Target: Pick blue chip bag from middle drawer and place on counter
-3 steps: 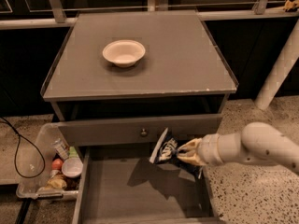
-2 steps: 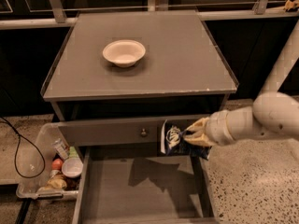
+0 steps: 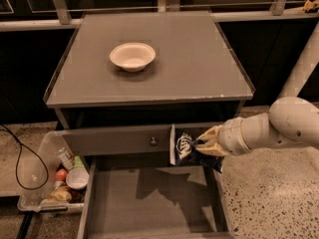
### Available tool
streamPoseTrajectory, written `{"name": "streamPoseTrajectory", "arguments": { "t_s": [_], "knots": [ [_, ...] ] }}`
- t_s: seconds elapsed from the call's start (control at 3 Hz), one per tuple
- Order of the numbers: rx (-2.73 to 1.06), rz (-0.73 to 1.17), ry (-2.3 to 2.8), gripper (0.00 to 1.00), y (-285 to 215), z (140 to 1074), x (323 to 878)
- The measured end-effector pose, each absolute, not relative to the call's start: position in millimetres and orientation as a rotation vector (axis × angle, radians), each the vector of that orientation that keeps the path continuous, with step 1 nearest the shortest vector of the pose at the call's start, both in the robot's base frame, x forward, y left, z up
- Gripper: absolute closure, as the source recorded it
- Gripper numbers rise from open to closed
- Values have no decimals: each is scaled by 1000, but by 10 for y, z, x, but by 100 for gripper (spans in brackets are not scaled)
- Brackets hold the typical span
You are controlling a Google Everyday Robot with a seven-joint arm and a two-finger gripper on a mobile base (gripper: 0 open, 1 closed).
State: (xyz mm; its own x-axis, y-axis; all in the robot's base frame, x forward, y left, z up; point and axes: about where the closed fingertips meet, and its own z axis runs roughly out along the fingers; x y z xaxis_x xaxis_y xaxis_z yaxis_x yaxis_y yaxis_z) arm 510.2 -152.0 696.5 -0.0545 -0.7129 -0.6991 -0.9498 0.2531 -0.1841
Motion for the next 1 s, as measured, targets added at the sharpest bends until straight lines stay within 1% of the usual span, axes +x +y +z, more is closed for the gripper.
{"name": "streamPoseTrajectory", "arguments": {
  "t_s": [0.33,0.67,1.0],
  "knots": [
    [-1552,401,1811,100,-1463,7108,4864],
    [-1604,302,1713,100,-1371,7671,4563],
    [-1634,140,1603,100,-1457,8332,4575]
  ]
}}
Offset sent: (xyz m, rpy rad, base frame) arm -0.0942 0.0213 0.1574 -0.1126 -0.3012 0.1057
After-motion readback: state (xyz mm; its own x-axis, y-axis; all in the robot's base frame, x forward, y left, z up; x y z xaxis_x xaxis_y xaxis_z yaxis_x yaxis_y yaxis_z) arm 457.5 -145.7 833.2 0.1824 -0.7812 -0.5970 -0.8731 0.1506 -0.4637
